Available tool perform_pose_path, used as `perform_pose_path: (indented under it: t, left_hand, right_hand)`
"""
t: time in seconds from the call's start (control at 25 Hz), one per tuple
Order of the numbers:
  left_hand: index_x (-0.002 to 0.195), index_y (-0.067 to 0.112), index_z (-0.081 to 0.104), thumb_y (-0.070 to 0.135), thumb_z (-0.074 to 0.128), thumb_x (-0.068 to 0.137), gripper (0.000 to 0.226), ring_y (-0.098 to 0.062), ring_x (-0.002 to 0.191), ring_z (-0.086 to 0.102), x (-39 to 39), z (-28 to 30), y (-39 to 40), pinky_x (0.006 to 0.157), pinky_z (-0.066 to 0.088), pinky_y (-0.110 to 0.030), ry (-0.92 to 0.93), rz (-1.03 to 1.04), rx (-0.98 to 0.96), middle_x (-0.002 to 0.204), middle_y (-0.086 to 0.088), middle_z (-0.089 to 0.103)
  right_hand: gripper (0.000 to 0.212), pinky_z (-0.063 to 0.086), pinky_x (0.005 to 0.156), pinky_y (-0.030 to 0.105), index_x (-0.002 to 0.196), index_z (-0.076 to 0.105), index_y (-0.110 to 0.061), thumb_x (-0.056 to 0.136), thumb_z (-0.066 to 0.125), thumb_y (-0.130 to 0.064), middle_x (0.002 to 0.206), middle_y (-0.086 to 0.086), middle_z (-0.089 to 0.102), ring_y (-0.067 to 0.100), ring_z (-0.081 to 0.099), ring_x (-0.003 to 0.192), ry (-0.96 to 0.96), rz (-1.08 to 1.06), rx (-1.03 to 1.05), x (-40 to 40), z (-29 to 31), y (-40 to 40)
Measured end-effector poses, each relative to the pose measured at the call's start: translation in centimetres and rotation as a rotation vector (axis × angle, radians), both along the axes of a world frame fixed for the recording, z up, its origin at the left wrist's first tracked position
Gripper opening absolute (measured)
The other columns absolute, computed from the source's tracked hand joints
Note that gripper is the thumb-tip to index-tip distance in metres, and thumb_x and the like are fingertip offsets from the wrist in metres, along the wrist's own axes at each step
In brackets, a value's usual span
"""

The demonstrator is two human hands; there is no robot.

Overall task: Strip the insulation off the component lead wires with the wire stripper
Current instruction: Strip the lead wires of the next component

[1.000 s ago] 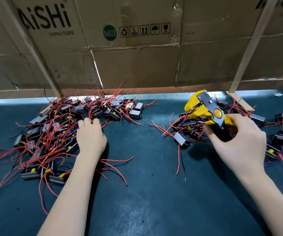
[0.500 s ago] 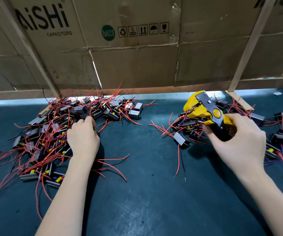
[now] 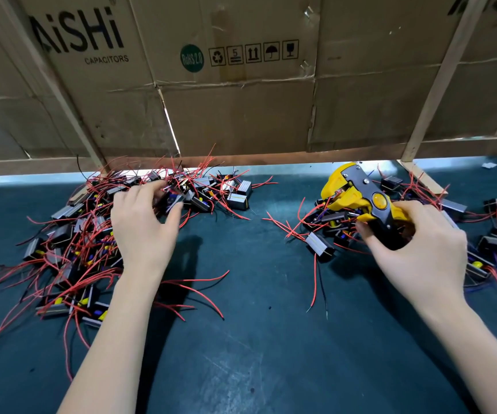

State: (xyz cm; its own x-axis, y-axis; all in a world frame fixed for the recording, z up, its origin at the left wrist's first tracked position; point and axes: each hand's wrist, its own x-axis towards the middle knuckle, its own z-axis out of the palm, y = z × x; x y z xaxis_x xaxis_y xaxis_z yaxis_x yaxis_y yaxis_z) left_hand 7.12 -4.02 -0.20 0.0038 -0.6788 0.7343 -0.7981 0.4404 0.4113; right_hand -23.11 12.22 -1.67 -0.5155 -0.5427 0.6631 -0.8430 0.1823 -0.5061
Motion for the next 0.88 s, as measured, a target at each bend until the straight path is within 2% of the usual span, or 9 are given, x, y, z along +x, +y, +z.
perform_pose_path:
  t: [0.04, 0.12, 0.16, 0.24, 0.32, 0.44, 0.64, 0.76, 0.88]
  left_hand:
    - [0.117, 0.01, 0.065, 0.019, 0.077, 0.081, 0.039, -0.024, 0.095, 0.054, -0.8, 0.7, 0.9, 0.088, 0.04, -0.027, 0.044, -0.149, -0.065, 0.102, -0.005, 0.068]
    - [0.12, 0.018, 0.059, 0.022, 0.078, 0.078, 0.046, -0.009, 0.091, 0.057, -3.2, 1.4, 2.9, 0.083, 0.039, -0.011, 0.072, -0.515, 0.049, 0.102, 0.006, 0.067]
    - [0.12, 0.022, 0.055, 0.024, 0.078, 0.077, 0.048, -0.006, 0.089, 0.057, -4.2, 1.2, 3.8, 0.082, 0.04, -0.01, 0.005, -0.668, 0.179, 0.1, 0.009, 0.066]
    - [0.12, 0.023, 0.053, 0.027, 0.078, 0.079, 0.049, -0.008, 0.091, 0.055, -5.7, 0.1, 4.8, 0.087, 0.046, -0.025, -0.303, -0.797, 0.42, 0.1, 0.011, 0.064]
    - [0.121, 0.025, 0.054, 0.037, 0.076, 0.081, 0.047, -0.011, 0.096, 0.055, -6.4, -1.2, 5.0, 0.09, 0.046, -0.036, -0.474, -0.752, 0.548, 0.101, 0.011, 0.063]
    - [0.111, 0.025, 0.059, 0.051, 0.072, 0.08, 0.042, -0.009, 0.092, 0.059, -7.1, -1.9, 5.2, 0.086, 0.047, -0.03, -0.285, -0.635, 0.528, 0.095, 0.011, 0.066]
    - [0.088, 0.02, 0.073, 0.022, 0.075, 0.081, 0.007, 0.001, 0.064, 0.059, -8.7, -2.5, 5.9, 0.069, 0.044, -0.012, -0.035, -0.593, 0.627, 0.068, 0.01, 0.067]
    - [0.088, 0.018, 0.074, 0.008, 0.065, 0.082, 0.015, 0.001, 0.056, 0.053, -8.7, -2.4, 5.5, 0.064, 0.043, -0.012, 0.088, -0.568, 0.701, 0.064, 0.008, 0.064]
    - [0.081, 0.015, 0.072, 0.013, 0.064, 0.089, 0.011, 0.001, 0.054, 0.055, -8.4, -2.1, 5.4, 0.06, 0.041, -0.011, 0.204, -0.603, 0.7, 0.062, 0.005, 0.068]
  right_hand:
    - [0.038, 0.047, 0.081, 0.05, 0.097, 0.067, -0.013, 0.076, 0.075, -0.044, 0.088, 0.006, 0.066, 0.033, 0.061, 0.089, 0.0, 0.002, -0.002, 0.0, 0.0, 0.0]
    - [0.037, 0.047, 0.081, 0.051, 0.097, 0.067, -0.013, 0.076, 0.076, -0.043, 0.088, 0.005, 0.066, 0.032, 0.061, 0.089, 0.0, 0.005, -0.004, 0.0, 0.0, 0.0]
    - [0.037, 0.047, 0.081, 0.052, 0.096, 0.067, -0.013, 0.076, 0.077, -0.042, 0.088, 0.005, 0.066, 0.032, 0.061, 0.089, 0.003, 0.007, -0.002, 0.0, -0.1, 0.0]
    - [0.037, 0.047, 0.079, 0.052, 0.096, 0.067, -0.013, 0.075, 0.078, -0.042, 0.087, 0.006, 0.066, 0.033, 0.062, 0.088, 0.024, 0.011, 0.001, -0.1, -0.3, -0.1]
    - [0.038, 0.047, 0.078, 0.049, 0.096, 0.067, -0.013, 0.076, 0.079, -0.042, 0.086, 0.006, 0.065, 0.034, 0.061, 0.087, 0.058, 0.001, 0.005, -0.3, -0.5, -0.2]
    - [0.042, 0.041, 0.077, 0.043, 0.098, 0.066, -0.013, 0.078, 0.072, -0.05, 0.086, 0.005, 0.064, 0.034, 0.061, 0.086, 0.118, -0.036, 0.031, -0.4, -0.8, -0.3]
    - [0.049, 0.036, 0.08, 0.041, 0.102, 0.067, -0.013, 0.074, 0.065, -0.053, 0.088, 0.005, 0.065, 0.034, 0.061, 0.087, 0.196, -0.057, 0.087, -0.3, -1.3, -0.4]
    - [0.052, 0.036, 0.079, 0.042, 0.102, 0.067, -0.012, 0.074, 0.063, -0.055, 0.089, 0.007, 0.065, 0.035, 0.061, 0.088, 0.215, -0.091, 0.147, -0.5, -1.5, -0.5]
    - [0.049, 0.035, 0.078, 0.041, 0.102, 0.067, -0.012, 0.075, 0.07, -0.053, 0.089, 0.008, 0.065, 0.035, 0.061, 0.086, 0.214, -0.118, 0.191, -0.6, -1.8, -0.6]
